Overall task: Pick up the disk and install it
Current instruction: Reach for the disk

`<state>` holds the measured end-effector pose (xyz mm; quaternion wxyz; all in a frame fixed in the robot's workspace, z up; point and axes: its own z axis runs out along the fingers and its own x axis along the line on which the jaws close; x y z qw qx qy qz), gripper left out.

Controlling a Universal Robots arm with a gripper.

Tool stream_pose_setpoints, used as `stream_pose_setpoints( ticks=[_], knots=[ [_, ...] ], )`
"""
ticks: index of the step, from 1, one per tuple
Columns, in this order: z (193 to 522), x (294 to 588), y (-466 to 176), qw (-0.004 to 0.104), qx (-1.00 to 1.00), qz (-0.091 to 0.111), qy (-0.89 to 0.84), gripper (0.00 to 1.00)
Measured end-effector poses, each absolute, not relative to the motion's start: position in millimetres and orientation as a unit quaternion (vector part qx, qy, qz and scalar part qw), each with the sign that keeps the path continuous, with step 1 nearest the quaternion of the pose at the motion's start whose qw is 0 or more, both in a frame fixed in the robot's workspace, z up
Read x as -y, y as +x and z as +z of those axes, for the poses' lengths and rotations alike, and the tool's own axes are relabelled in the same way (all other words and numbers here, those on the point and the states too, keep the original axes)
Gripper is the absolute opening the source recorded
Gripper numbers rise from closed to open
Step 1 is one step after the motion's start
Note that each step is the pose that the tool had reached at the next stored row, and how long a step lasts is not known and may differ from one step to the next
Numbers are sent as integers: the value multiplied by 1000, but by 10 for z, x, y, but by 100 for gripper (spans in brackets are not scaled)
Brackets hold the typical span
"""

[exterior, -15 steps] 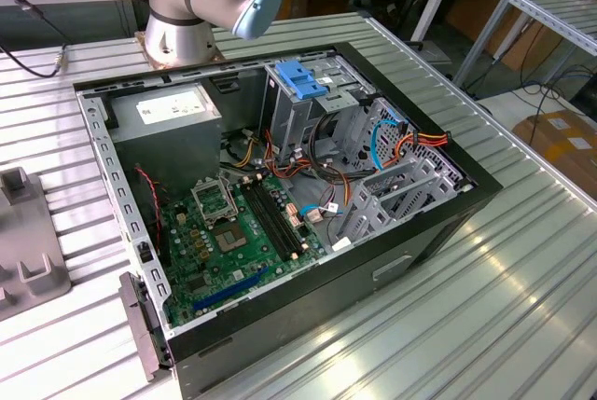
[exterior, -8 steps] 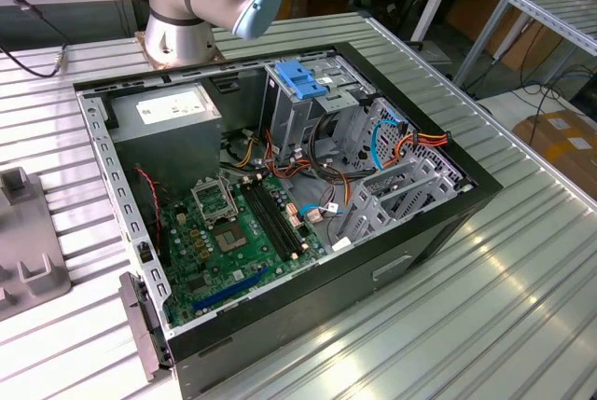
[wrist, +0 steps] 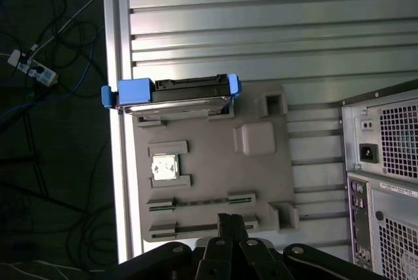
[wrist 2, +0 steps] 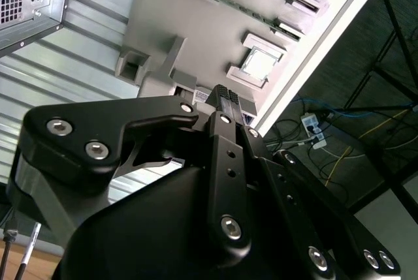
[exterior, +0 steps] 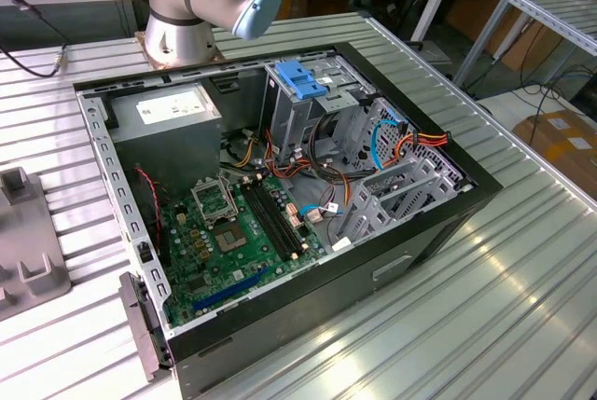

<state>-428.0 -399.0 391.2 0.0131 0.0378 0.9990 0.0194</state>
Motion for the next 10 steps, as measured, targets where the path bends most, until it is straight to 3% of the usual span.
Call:
stream_pose_setpoints(
  ticks=[10],
  knots=[
    [3911,3989,-4316,13,-999,19,38,10]
  ],
)
